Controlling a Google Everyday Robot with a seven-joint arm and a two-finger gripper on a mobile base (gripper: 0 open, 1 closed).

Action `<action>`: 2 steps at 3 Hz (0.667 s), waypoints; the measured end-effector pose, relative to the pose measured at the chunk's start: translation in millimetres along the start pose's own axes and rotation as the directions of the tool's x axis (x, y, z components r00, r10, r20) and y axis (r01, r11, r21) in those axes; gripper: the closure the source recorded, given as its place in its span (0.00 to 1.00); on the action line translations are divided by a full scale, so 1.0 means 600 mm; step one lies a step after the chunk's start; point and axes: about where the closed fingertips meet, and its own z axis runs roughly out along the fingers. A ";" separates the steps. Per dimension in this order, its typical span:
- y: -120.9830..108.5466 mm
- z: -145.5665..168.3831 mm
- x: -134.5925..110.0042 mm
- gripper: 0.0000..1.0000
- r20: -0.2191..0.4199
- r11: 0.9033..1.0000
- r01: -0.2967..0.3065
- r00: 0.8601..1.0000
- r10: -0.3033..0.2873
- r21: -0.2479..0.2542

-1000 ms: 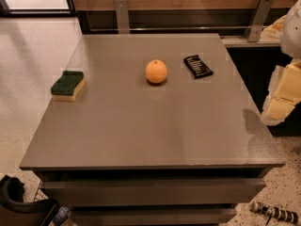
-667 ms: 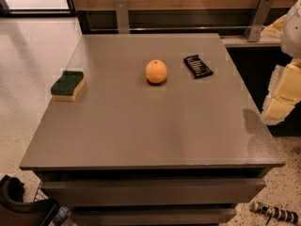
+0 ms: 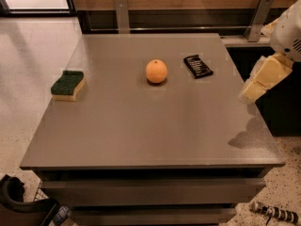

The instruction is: Move rxbar chocolate near sponge

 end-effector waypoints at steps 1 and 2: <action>-0.042 0.045 -0.004 0.00 0.113 0.991 -0.116 0.988 0.109 0.061; -0.098 0.089 -0.026 0.00 0.279 0.966 -0.225 0.943 0.183 0.128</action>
Offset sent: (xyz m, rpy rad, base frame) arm 0.1404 -0.0193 0.0061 0.4129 -0.4925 -0.2748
